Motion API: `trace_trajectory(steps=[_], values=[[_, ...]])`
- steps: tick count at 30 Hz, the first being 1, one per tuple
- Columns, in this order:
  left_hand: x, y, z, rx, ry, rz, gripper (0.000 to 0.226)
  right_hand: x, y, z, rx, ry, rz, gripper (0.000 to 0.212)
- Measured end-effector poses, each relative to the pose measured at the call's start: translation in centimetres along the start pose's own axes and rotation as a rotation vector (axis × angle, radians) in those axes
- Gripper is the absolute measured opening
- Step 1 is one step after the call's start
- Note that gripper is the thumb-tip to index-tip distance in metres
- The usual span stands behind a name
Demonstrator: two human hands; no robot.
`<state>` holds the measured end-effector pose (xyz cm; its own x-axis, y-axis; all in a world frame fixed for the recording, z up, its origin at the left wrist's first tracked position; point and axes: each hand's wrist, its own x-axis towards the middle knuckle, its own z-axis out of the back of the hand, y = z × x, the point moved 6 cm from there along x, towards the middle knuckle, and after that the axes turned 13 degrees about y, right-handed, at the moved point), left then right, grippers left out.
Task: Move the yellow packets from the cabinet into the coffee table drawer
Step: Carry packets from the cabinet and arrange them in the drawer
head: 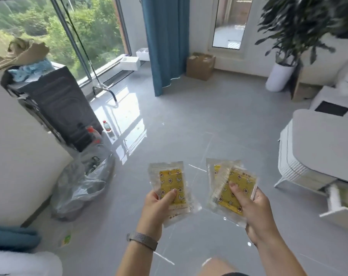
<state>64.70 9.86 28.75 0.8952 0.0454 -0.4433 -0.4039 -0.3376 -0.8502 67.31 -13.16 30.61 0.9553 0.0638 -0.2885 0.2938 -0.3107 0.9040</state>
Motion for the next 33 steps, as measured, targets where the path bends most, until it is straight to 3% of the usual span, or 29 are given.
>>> trace_trajectory(steps=[6, 12, 23, 33], values=[[5.9, 0.6, -12.0, 0.049, 0.169, 0.068, 0.015, 1.2, 4.5, 10.3, 0.035, -0.176, 0.052, 0.021], [9.6, 2.7, -24.4, 0.167, 0.368, 0.125, 0.015, 0.6, 7.7, 20.0, 0.121, -0.388, 0.104, 0.014], [11.5, 9.6, -45.3, 0.432, 0.764, 0.265, 0.011, -5.2, 7.9, 36.1, 0.332, -0.832, 0.148, 0.018], [15.9, 17.4, -64.4, 0.528, 0.961, 0.375, 0.013, -5.0, 12.4, 52.4, 0.462, -1.021, 0.208, 0.018]])
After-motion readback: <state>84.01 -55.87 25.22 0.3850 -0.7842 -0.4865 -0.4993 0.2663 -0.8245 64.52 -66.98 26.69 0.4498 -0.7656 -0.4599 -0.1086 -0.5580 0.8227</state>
